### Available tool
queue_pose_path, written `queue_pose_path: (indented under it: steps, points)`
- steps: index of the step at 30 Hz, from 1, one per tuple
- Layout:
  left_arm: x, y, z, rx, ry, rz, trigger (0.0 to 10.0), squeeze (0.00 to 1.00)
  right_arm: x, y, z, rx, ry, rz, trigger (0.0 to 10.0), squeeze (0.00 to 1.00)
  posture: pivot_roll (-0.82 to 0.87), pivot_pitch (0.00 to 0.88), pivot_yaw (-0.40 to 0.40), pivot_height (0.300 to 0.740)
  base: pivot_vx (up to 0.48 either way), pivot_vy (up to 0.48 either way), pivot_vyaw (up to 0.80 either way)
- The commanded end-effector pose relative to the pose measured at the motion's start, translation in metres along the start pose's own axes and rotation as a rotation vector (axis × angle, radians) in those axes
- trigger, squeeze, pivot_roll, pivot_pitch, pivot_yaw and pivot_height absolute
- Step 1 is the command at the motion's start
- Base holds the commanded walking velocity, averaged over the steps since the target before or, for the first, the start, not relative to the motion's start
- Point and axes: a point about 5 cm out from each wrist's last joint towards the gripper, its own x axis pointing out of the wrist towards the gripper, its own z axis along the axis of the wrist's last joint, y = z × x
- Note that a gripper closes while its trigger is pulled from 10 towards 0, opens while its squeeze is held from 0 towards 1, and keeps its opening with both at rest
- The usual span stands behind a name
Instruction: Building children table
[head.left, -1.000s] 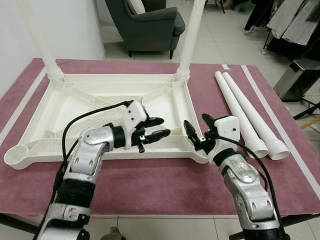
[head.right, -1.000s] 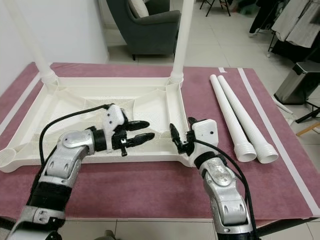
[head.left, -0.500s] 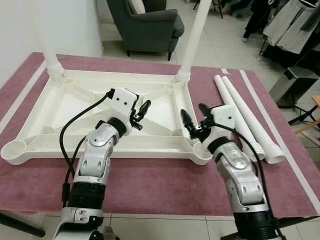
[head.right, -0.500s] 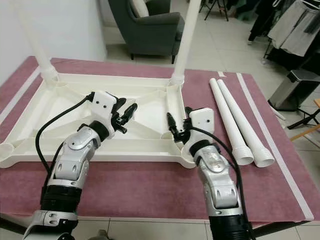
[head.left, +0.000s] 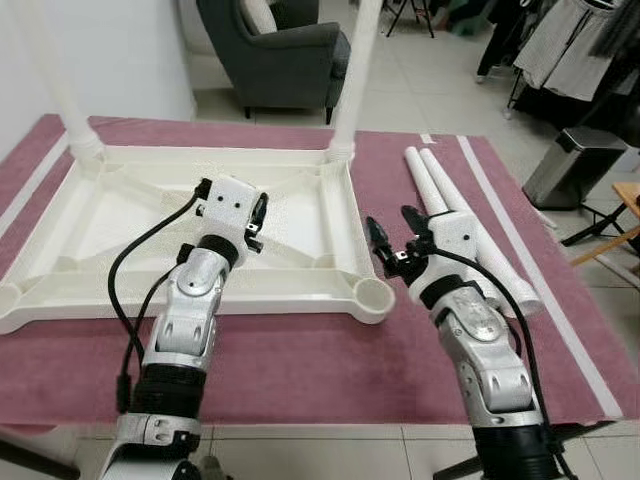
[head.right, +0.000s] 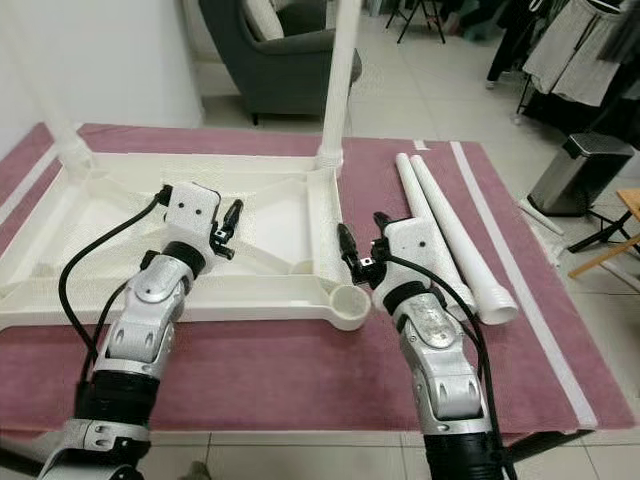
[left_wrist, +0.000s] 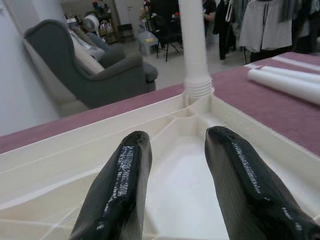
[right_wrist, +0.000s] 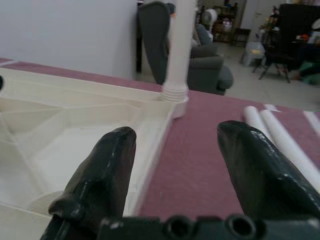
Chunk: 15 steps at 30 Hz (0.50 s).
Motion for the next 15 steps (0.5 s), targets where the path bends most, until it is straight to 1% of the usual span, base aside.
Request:
queue_pose_path:
  steps: [1,10,14,15]
  points:
    - [0.0,0.0043,-0.0036,0.018,0.014,0.019,10.0,0.0,0.0004,0.0044,0.0007,0.012,-0.011,0.009,10.0,0.0,0.07,0.0,-0.023,0.74,0.0,-0.48,0.0]
    - [0.0003,0.0052,-0.0065,0.018,0.035,0.018,10.0,0.0,-0.0014,0.0061,-0.0008,0.011,-0.006,0.009,10.0,0.0,0.07,0.0,-0.018,0.74,0.0,-0.47,0.0]
    - [0.0013,0.0056,-0.0102,0.0,0.058,0.037,10.0,0.0,-0.0015,0.006,-0.0012,0.01,-0.008,0.009,10.0,0.0,0.07,0.0,-0.017,0.74,0.0,0.0,0.0]
    - [0.0016,0.0068,-0.0112,-0.005,0.065,0.047,10.0,0.0,-0.0016,0.0063,-0.0013,0.011,-0.008,0.01,10.0,0.0,0.07,0.0,-0.016,0.74,0.0,0.48,0.0]
